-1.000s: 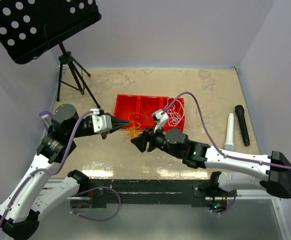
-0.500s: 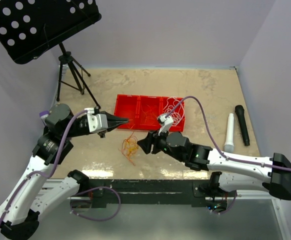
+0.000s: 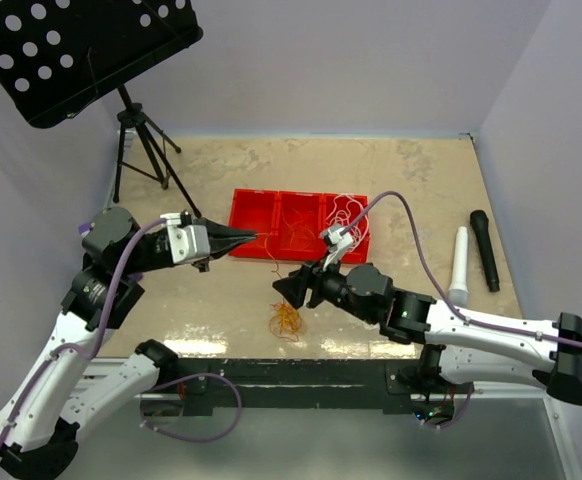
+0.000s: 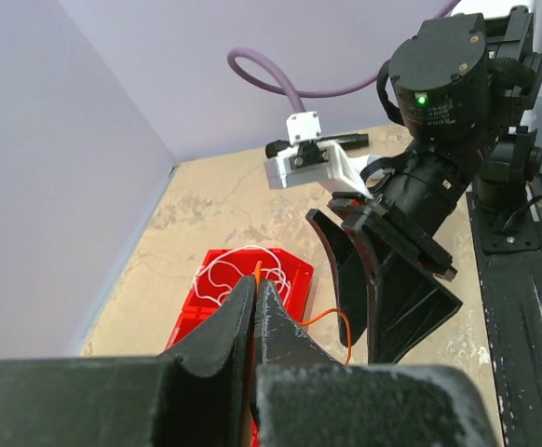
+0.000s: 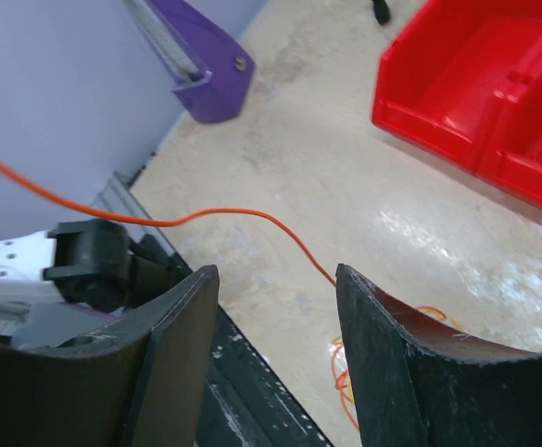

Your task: Untangle the cables

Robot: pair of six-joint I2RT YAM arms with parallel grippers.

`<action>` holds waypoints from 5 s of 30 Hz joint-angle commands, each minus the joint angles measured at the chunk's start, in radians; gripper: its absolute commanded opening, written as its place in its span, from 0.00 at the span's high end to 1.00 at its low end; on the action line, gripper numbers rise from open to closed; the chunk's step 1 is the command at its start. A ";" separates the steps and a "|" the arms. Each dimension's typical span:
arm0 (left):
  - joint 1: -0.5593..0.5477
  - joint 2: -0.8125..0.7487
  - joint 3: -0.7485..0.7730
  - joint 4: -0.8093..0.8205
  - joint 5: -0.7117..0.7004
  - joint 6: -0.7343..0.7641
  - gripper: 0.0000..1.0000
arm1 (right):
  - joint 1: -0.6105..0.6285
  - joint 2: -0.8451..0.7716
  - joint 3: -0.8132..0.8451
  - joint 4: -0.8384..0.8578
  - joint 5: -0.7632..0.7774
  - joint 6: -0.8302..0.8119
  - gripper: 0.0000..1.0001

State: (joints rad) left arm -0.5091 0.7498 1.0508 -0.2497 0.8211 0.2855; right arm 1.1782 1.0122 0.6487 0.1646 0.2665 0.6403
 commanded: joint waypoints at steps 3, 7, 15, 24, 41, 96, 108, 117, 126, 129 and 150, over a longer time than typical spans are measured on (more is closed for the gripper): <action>-0.003 0.011 0.060 0.075 0.010 -0.048 1.00 | 0.005 0.055 0.084 0.079 -0.056 -0.085 0.42; -0.002 0.016 0.093 0.082 0.018 -0.063 1.00 | 0.005 0.179 0.132 0.082 -0.012 -0.090 0.44; -0.002 0.011 0.193 0.067 0.030 -0.078 1.00 | 0.008 0.289 0.092 0.116 0.045 -0.031 0.55; -0.002 0.022 0.304 0.202 -0.046 -0.126 1.00 | 0.014 0.263 0.002 0.150 0.027 0.022 0.62; 0.001 0.062 0.482 0.380 -0.160 -0.132 1.00 | 0.014 0.299 -0.020 0.211 0.013 0.045 0.66; 0.003 0.419 0.029 0.765 -0.398 -0.155 1.00 | -0.468 0.829 0.617 0.042 0.040 -0.059 0.35; 0.001 0.529 0.090 0.816 -0.392 -0.192 1.00 | -0.468 0.533 0.468 -0.028 0.034 0.008 0.35; -0.006 0.652 0.118 0.839 -0.444 -0.144 1.00 | -0.476 0.323 0.367 -0.140 0.233 0.107 0.36; -0.031 0.795 0.160 0.848 -0.421 -0.051 1.00 | -0.488 0.103 0.324 -0.192 0.329 0.176 0.38; -0.032 0.824 0.132 0.849 -0.424 -0.005 1.00 | -0.492 0.052 0.318 -0.206 0.353 0.179 0.38; -0.072 0.887 -0.089 0.874 -0.442 0.440 1.00 | -0.517 0.043 0.270 -0.172 0.303 0.163 0.39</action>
State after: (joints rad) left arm -0.5446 1.6733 1.0309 0.6125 0.2710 0.5930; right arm 0.6662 1.0519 0.9272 -0.0357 0.5808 0.7929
